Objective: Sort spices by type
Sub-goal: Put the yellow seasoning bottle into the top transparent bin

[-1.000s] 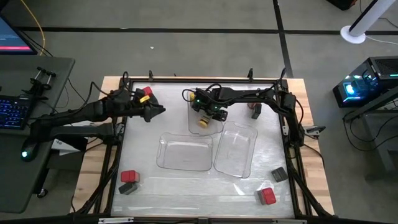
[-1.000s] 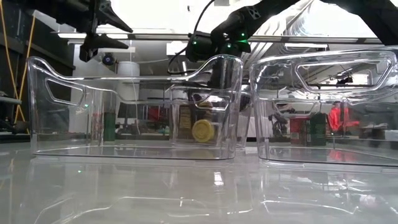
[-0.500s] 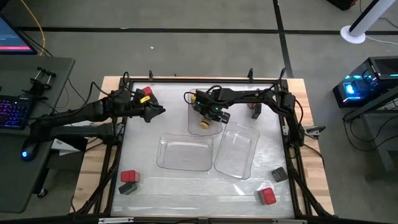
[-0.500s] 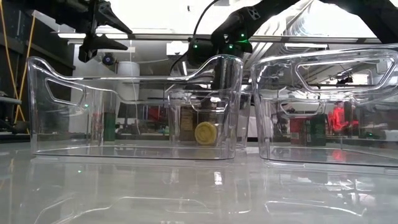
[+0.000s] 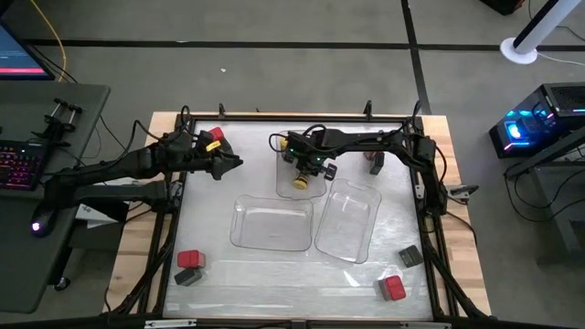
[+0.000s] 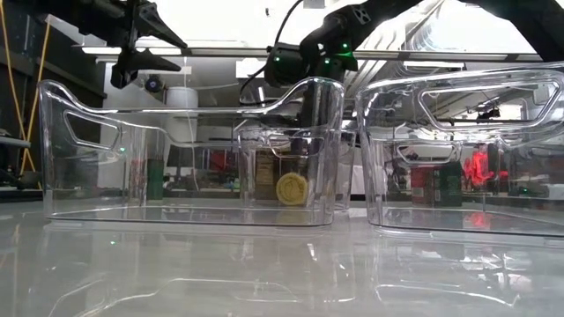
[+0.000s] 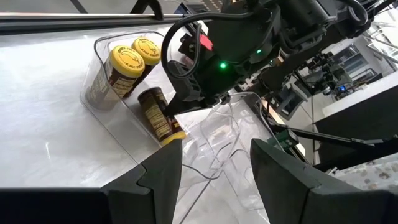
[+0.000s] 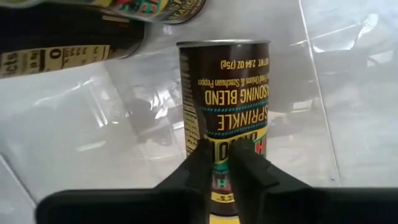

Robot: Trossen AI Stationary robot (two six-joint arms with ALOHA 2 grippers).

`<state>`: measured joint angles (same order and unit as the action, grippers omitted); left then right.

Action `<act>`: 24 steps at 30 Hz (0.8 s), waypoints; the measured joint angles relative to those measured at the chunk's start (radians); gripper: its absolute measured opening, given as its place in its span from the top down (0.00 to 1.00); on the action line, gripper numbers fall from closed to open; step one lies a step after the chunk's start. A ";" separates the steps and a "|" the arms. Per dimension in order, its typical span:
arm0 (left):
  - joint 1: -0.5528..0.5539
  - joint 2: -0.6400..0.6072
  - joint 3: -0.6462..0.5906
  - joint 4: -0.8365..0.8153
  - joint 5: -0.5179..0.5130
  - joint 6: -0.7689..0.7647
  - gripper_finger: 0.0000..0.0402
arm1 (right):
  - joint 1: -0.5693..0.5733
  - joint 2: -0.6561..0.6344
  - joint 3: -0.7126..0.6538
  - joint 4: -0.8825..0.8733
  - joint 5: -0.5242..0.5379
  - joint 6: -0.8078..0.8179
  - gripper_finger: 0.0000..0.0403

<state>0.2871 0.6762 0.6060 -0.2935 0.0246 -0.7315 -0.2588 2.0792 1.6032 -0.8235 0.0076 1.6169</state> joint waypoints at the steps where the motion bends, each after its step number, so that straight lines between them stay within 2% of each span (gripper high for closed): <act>1: 0.000 0.000 0.000 0.000 0.000 0.000 0.56 | 0.000 0.000 0.000 0.002 0.001 -0.003 0.93; 5: 0.000 0.000 0.000 -0.001 0.000 0.000 0.56 | 0.000 0.001 -0.001 0.030 -0.008 -0.027 0.94; 10: 0.000 0.000 0.000 -0.001 0.001 0.001 0.56 | -0.001 0.004 -0.003 0.100 -0.063 -0.111 0.87; 14: 0.000 0.000 0.000 -0.002 0.001 0.000 0.56 | -0.002 0.009 0.010 0.146 -0.076 -0.171 0.77; 20: 0.000 0.000 0.000 -0.002 0.019 0.001 0.56 | -0.022 0.010 0.023 0.117 -0.093 -0.230 0.56; 24: 0.000 0.000 0.000 -0.002 0.019 0.000 0.56 | -0.023 0.008 0.023 0.110 -0.062 -0.228 0.45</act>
<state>0.2874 0.6762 0.6060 -0.2955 0.0433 -0.7310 -0.2817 2.0872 1.6260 -0.7135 -0.0548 1.3890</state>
